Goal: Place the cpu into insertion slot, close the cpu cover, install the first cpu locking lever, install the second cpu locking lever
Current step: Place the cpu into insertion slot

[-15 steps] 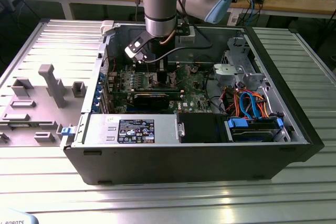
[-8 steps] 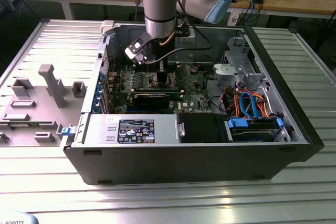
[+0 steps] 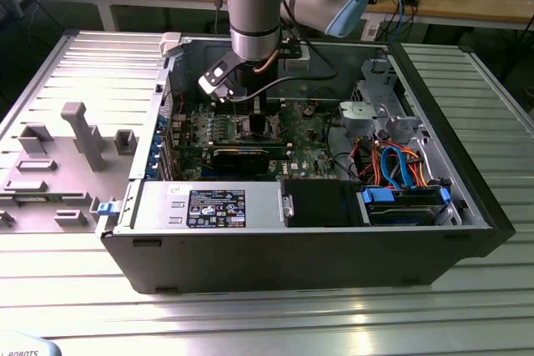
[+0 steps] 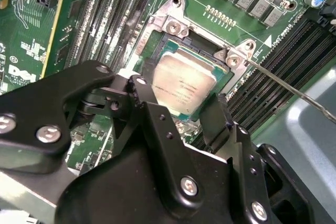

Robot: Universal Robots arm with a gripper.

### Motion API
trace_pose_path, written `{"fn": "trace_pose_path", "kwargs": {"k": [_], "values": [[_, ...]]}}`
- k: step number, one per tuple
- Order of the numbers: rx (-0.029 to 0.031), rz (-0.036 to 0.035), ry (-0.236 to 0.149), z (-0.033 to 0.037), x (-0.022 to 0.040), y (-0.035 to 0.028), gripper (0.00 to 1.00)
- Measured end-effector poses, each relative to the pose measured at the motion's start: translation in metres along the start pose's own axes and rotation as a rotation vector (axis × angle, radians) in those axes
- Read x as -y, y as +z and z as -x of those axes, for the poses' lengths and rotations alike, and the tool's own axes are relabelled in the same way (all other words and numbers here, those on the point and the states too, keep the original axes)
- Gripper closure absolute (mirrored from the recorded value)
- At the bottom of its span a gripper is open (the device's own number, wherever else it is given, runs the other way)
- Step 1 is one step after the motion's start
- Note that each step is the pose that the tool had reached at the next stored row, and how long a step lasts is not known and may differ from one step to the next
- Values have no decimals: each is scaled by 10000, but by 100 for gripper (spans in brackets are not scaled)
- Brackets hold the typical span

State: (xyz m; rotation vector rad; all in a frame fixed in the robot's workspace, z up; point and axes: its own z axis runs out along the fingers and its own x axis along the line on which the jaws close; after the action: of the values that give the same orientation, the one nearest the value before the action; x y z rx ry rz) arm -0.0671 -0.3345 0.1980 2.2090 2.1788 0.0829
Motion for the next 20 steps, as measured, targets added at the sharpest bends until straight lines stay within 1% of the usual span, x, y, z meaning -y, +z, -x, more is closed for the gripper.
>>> {"fn": "trace_pose_path", "kwargs": {"k": [1, 12, 16, 18, 20], "values": [[2, -2, 0, 0, 0, -1, 38], [3, -2, 0, -1, -1, -4, 38], [4, -5, 1, -1, -2, -23, 38], [3, -24, 1, -1, -4, -59, 38], [2, -37, 1, -2, -6, -79, 38]]}}
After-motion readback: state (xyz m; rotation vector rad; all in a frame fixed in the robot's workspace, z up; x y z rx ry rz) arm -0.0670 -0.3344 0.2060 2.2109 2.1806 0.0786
